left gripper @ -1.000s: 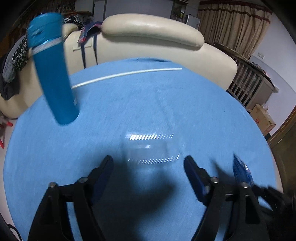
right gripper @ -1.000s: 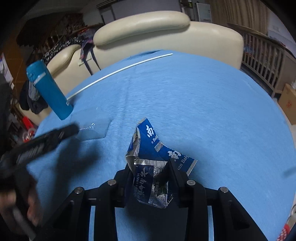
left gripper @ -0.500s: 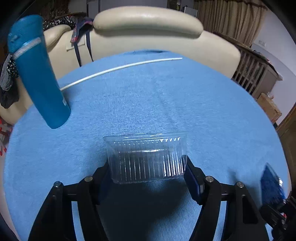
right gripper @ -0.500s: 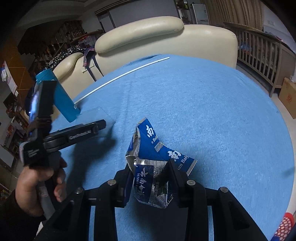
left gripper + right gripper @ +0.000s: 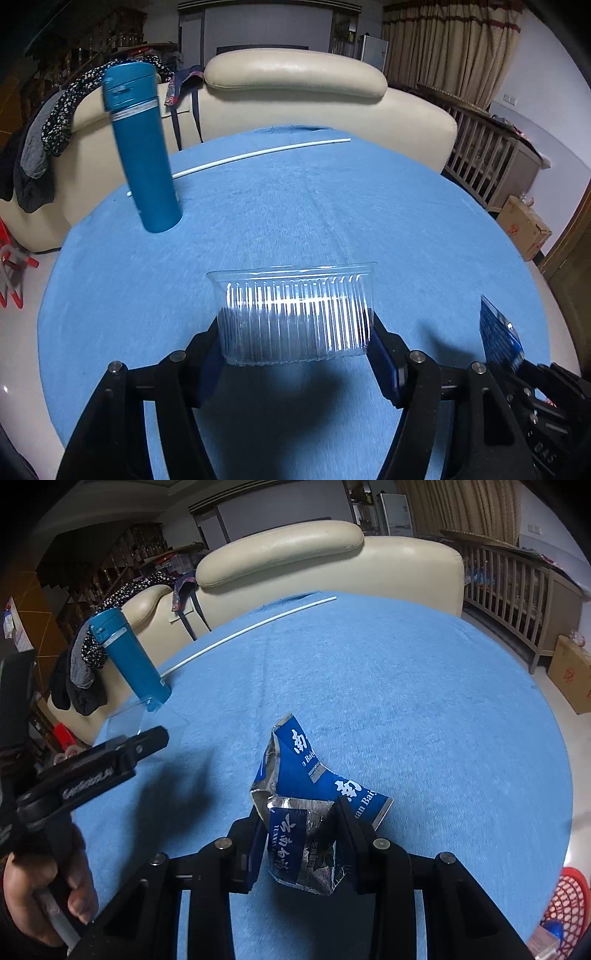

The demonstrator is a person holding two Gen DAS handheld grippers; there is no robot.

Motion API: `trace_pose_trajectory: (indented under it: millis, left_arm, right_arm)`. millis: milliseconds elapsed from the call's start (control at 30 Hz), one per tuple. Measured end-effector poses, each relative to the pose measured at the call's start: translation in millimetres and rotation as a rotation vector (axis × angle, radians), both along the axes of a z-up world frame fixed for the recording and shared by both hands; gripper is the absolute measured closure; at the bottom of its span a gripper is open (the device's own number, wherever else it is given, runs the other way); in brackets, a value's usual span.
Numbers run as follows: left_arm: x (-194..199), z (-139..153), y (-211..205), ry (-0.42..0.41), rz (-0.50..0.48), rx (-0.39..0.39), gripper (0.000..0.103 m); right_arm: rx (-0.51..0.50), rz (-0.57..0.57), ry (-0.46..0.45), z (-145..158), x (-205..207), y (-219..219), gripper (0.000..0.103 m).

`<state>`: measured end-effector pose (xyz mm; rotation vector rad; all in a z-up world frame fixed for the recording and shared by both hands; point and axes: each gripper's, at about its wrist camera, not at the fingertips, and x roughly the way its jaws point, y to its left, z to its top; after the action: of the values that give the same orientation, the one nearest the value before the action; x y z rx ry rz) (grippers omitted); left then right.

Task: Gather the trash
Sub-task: 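Grasp the clear plastic container with the left tool while the right tool holds the wrapper, then carry the clear container and blue wrapper over the red wastebasket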

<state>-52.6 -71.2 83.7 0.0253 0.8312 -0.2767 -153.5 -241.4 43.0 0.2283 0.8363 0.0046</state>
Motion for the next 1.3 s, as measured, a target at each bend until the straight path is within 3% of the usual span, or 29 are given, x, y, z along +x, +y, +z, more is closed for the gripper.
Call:
trace_pose_trajectory:
  millis: [667,933,1133,1300]
  left_arm:
    - [-88,30,26,-0.067,-0.005,-0.064,0.033]
    - [-121,39,14,-0.078,-0.042,-0.064,0.033]
    - [-144,59,-3,-0.144,-0.085,-0.034,0.033]
    - [-148,53,-24,-0.140,-0.126,0.001,0.033]
  right_arm:
    - [-0.033,-0.032,-0.103,30,-81,20,0.065]
    - [0.004,-0.076,-0.144,36,-117,8,0.065]
    - [0.022,-0.103,-0.194,49,-139,-7,0.065]
    - [0.028,-0.138,-0.188,41,-147,-22,0.065]
